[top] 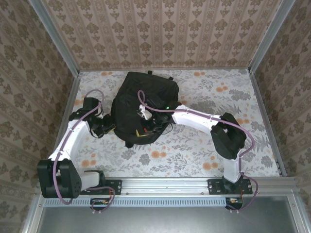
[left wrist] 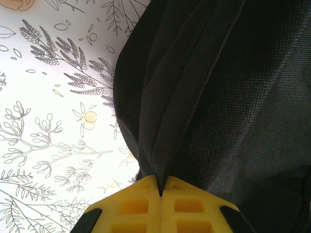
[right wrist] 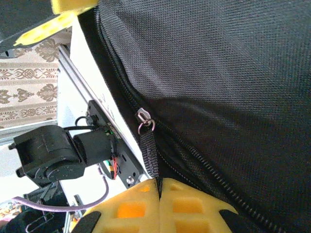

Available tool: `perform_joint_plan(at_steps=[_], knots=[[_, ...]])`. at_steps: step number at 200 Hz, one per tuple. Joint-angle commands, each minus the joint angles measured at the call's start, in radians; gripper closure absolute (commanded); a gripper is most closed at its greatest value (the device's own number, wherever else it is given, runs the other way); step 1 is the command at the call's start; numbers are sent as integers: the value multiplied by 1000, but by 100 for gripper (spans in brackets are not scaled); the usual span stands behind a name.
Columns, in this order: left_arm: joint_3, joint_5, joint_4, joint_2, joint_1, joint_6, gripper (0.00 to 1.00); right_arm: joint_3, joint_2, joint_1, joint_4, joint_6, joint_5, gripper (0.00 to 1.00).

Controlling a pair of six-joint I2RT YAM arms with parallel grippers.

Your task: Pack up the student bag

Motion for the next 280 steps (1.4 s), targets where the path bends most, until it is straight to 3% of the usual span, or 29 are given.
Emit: perform_joint_plan(at_steps=[1,48,99,120,135,144,189,244,280], knots=[[31,-32,-2,-3,17,21,100,-21,-54,-9,-47,-36,-5,100],[80,-149,8,26,15,6,99,-11,-35,2,-8,-9,-25,100],[237,-221,0,164,35,-17,94,213,141,39,33,87,-46,100],[270,-169,-3,181,74,-33,85,318,215,38,32,114,-40,100],[240,-141,15,130,72,-37,67,371,249,33,28,124,-49,100],[216,-121,13,93,69,-45,63,387,256,33,29,128,-51,100],[69,-39,-7,-21,-14,-126,61,375,253,30,32,121,-51,100],[-11,-88,13,-45,-74,-186,60,299,224,29,84,134,-49,100],[-20,-91,48,-13,-78,-182,68,269,209,29,90,134,-48,100]])
